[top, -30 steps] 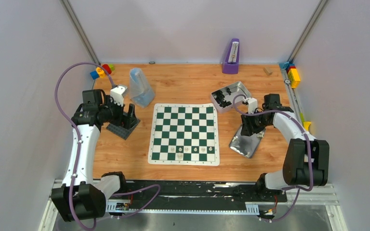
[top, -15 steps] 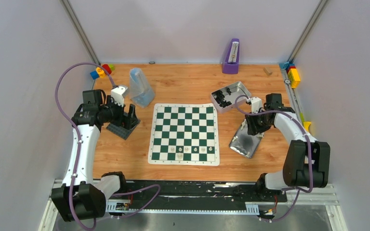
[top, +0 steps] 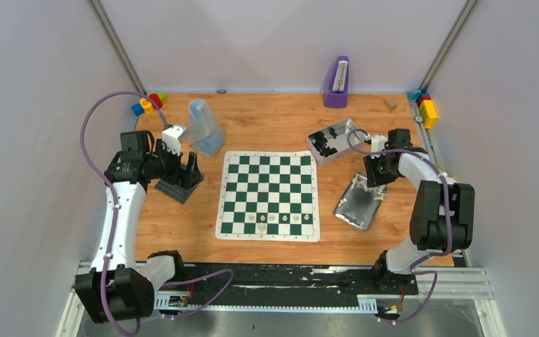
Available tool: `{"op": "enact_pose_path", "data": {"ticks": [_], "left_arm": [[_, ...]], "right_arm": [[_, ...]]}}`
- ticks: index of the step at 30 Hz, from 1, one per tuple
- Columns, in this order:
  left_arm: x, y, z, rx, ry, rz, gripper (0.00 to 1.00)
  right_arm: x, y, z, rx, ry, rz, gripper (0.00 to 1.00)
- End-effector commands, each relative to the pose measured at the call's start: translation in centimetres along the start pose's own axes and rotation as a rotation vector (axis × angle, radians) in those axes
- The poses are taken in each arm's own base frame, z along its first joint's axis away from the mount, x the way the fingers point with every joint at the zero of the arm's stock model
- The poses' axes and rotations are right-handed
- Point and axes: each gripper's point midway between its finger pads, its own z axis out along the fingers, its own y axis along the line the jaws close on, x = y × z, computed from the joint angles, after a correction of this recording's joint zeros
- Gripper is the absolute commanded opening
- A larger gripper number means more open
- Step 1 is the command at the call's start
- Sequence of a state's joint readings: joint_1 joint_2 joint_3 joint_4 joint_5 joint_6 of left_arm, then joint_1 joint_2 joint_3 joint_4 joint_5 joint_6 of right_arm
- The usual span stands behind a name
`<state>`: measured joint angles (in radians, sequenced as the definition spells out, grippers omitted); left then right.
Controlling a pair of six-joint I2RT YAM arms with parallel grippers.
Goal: Set up the chess pieces on the board
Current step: Pick up the chess piece from the storage box.
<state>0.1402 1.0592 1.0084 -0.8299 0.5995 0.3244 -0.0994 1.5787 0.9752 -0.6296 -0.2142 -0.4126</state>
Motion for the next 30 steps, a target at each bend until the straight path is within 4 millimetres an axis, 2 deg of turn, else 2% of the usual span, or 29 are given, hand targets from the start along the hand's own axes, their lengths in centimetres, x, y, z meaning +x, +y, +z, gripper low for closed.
{"op": "enact_pose_path", "data": {"ticks": [1,15,24,30], "left_arm": [[-0.1,-0.3,-0.1,0.02,-0.016,0.023,1.0],[-0.1,-0.3,-0.1,0.021,-0.017,0.027,1.0],[-0.1,-0.3,-0.2,0.019,-0.019,0.028,1.0],[-0.1,-0.4,-0.2,0.022,-0.018,0.029,1.0]], "right_arm": [[-1.8,-1.2,0.0,0.043,-0.041,0.044,0.31],[-1.1,-2.1,1.5,0.067,0.004,0.059,0.31],[-0.9,-2.1,1.3,0.071,0.004,0.054,0.19],[-0.6,-1.3,0.7,0.035,-0.005,0.04,0.1]]}}
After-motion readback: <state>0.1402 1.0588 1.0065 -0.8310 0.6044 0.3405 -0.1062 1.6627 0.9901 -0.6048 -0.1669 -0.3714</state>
